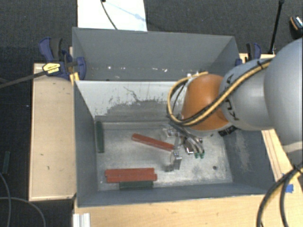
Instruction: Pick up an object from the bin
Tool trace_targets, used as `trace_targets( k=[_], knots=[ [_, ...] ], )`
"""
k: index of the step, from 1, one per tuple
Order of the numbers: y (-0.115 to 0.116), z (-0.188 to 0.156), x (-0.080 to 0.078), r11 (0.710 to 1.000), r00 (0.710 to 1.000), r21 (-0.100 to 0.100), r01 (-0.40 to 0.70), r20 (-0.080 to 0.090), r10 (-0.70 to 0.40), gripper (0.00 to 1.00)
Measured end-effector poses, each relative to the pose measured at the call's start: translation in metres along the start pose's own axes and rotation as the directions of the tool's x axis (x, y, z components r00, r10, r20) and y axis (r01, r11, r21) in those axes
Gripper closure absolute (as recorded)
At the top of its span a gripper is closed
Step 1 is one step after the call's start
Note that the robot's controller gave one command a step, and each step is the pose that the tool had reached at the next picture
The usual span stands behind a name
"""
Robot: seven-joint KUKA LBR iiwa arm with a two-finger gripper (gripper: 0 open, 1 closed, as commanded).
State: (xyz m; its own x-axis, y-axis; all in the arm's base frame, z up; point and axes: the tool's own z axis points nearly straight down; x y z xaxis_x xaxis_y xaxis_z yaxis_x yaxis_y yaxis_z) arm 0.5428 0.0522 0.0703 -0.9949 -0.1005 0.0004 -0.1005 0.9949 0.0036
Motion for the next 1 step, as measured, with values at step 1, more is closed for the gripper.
trace_targets(
  k=[1],
  knots=[
    [-0.0039, -0.0003, -0.0003, 1.000, 1.000, 0.003, -0.003, 0.001, 0.003, 1.00]
  ],
)
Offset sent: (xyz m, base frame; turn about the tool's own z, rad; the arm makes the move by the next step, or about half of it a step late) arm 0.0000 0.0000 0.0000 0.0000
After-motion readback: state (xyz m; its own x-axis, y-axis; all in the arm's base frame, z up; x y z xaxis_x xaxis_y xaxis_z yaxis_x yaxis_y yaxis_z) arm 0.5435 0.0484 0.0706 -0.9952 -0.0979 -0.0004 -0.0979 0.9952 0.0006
